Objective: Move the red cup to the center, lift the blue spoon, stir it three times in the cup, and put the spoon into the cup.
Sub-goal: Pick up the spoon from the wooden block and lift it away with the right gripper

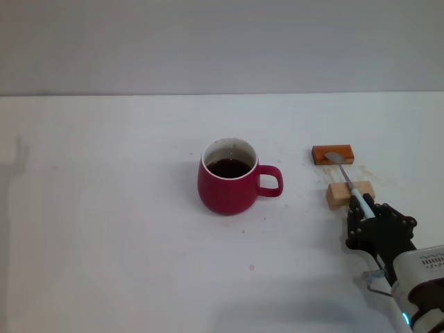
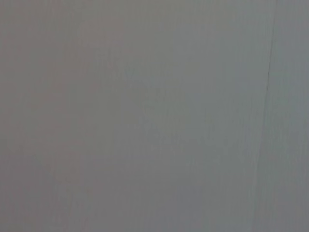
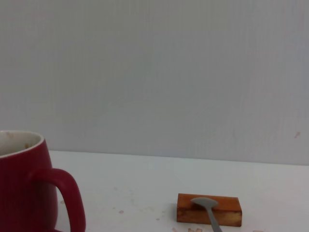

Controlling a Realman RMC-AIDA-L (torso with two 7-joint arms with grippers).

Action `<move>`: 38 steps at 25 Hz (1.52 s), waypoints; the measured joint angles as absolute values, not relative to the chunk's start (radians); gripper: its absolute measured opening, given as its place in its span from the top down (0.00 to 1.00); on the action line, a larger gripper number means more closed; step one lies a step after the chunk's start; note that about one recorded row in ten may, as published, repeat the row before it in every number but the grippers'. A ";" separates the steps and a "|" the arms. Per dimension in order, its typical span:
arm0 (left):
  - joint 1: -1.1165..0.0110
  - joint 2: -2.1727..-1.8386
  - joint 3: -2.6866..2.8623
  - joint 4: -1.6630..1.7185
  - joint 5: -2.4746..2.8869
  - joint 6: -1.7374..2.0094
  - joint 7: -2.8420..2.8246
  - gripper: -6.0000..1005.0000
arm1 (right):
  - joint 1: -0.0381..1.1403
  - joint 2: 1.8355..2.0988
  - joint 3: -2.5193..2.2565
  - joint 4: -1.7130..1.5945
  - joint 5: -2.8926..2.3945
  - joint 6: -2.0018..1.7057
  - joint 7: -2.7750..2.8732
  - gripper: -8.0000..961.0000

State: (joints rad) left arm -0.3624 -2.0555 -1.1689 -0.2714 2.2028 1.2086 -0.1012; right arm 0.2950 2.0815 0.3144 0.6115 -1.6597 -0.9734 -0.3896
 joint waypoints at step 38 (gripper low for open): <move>-0.370 -2.059 -1.169 -0.259 2.205 1.192 -0.101 0.14 | 0.235 2.039 0.374 0.867 -1.671 -1.149 -0.646 0.83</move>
